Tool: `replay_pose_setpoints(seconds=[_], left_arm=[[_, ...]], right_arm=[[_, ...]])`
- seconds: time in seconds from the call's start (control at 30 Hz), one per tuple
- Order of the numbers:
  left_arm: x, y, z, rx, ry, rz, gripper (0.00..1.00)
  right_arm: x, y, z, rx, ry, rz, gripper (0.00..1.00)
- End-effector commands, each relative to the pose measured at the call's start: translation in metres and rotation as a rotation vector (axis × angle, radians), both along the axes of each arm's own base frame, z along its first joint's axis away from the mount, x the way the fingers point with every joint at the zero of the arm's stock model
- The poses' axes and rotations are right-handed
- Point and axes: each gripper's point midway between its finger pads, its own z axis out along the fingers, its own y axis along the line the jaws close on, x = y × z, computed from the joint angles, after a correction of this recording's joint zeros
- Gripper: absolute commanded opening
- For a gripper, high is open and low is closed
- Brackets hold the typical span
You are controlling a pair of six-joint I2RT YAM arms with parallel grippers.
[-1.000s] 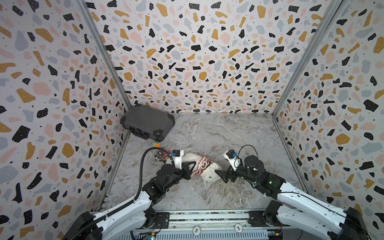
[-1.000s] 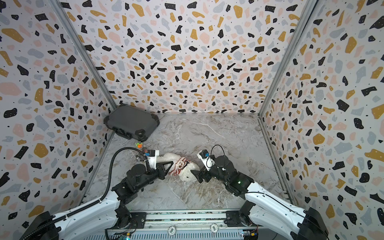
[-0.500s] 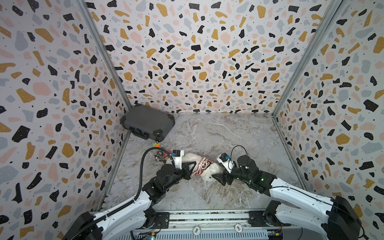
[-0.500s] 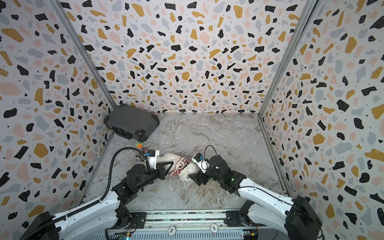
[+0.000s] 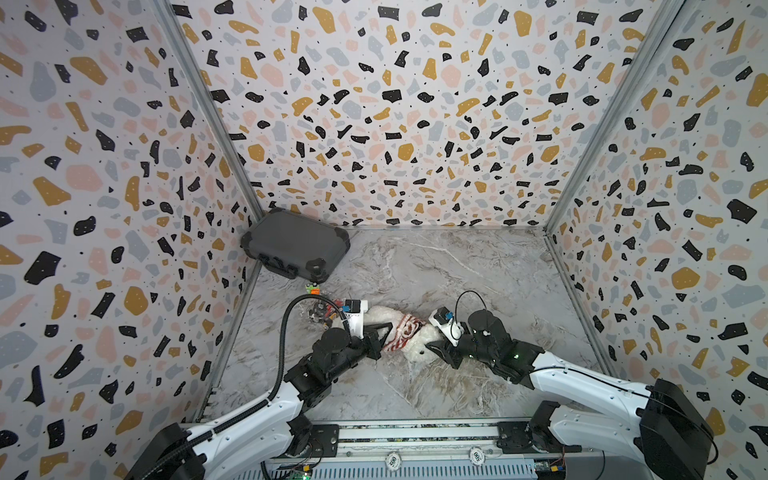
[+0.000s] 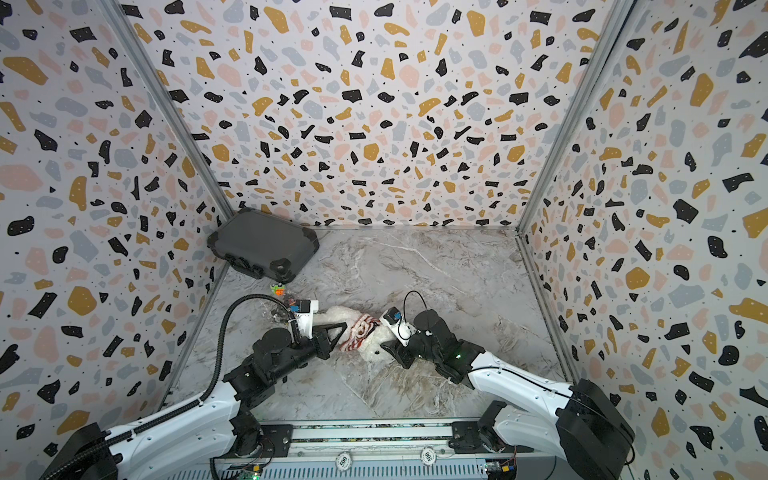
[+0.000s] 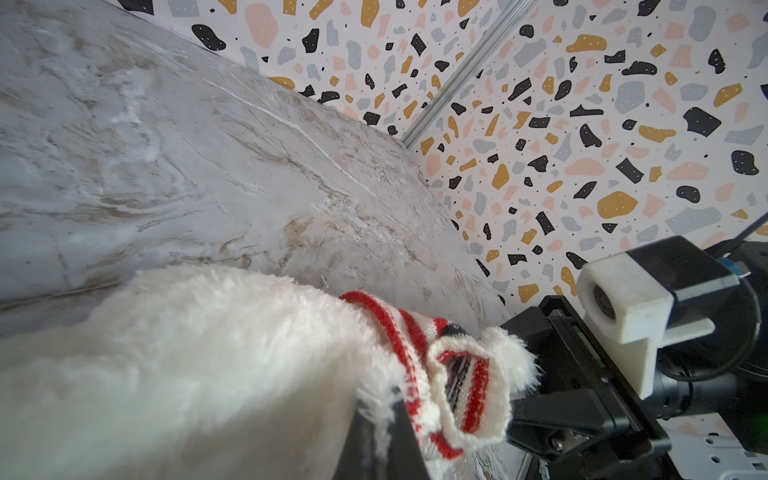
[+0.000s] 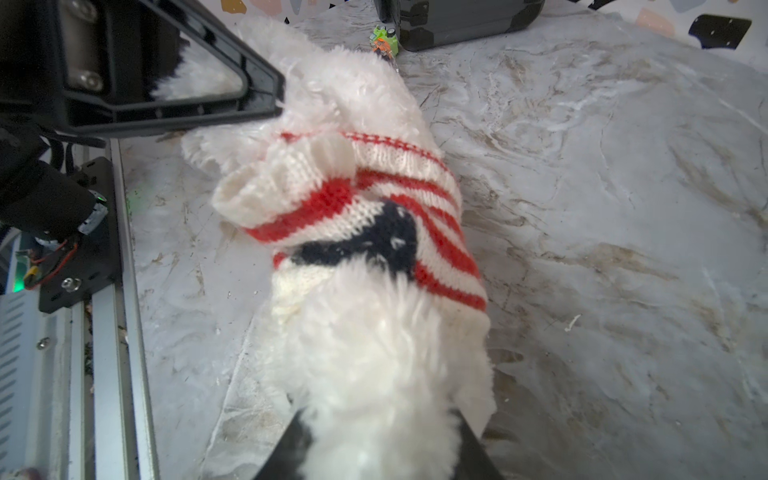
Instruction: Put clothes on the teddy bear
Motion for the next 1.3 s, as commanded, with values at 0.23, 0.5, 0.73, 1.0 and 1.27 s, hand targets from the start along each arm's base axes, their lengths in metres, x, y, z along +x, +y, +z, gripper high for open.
replay_pose_setpoints(seconds=[0.23, 0.5, 0.73, 1.0, 1.27], left_arm=[[0.003, 0.001, 0.016, -0.021, -0.051, 0.007, 0.00], [-0.014, 0.024, -0.015, 0.045, 0.022, 0.048, 0.46], [-0.017, 0.049, 0.000, 0.114, -0.013, 0.124, 0.44], [-0.025, 0.021, -0.010, 0.143, 0.043, -0.030, 0.31], [-0.043, 0.001, -0.021, 0.088, 0.100, -0.145, 0.30]], right_arm=[[0.014, 0.001, 0.052, -0.025, -0.323, -0.032, 0.00], [-0.017, 0.020, 0.057, -0.179, -0.741, 0.023, 0.00], [-0.040, 0.029, 0.013, -0.354, -0.873, 0.125, 0.00], [-0.053, 0.032, -0.011, -0.402, -0.902, 0.226, 0.00], [-0.053, 0.034, -0.016, -0.428, -0.923, 0.235, 0.00]])
